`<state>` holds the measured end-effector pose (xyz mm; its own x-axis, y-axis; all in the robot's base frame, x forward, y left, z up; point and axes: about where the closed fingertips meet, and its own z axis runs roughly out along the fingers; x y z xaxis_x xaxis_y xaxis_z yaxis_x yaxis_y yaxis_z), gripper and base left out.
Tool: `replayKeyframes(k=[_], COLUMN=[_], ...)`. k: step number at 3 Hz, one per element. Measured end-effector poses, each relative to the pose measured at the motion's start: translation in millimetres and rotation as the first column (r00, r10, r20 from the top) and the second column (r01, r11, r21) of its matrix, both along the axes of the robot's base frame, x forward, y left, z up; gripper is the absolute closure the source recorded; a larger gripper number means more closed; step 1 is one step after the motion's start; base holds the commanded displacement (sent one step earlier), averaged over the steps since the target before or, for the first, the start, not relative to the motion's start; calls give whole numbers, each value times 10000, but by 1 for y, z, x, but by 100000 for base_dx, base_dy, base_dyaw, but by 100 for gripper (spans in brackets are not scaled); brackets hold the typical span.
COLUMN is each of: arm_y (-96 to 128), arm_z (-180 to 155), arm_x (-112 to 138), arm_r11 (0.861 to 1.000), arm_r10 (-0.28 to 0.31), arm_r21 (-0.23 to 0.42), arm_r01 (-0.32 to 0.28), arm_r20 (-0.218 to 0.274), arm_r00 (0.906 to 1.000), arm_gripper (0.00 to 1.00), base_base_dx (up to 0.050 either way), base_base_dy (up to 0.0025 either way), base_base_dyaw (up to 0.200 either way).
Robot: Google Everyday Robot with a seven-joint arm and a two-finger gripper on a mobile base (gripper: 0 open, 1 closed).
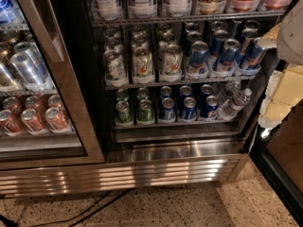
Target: Close right fridge door
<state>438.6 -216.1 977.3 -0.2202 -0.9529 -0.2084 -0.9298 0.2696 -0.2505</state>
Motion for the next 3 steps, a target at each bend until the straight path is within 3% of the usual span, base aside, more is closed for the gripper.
replayKeyframes(k=[3], arm_y=[0], arm_z=[0], arm_x=[0], arm_r11=[10000], arm_r10=[0], arm_r21=[0], arm_r01=[0], arm_r20=[0], arm_r00=[10000], arm_gripper=[0], base_base_dx=[-4999], base_base_dy=[-1], base_base_dyaw=[12])
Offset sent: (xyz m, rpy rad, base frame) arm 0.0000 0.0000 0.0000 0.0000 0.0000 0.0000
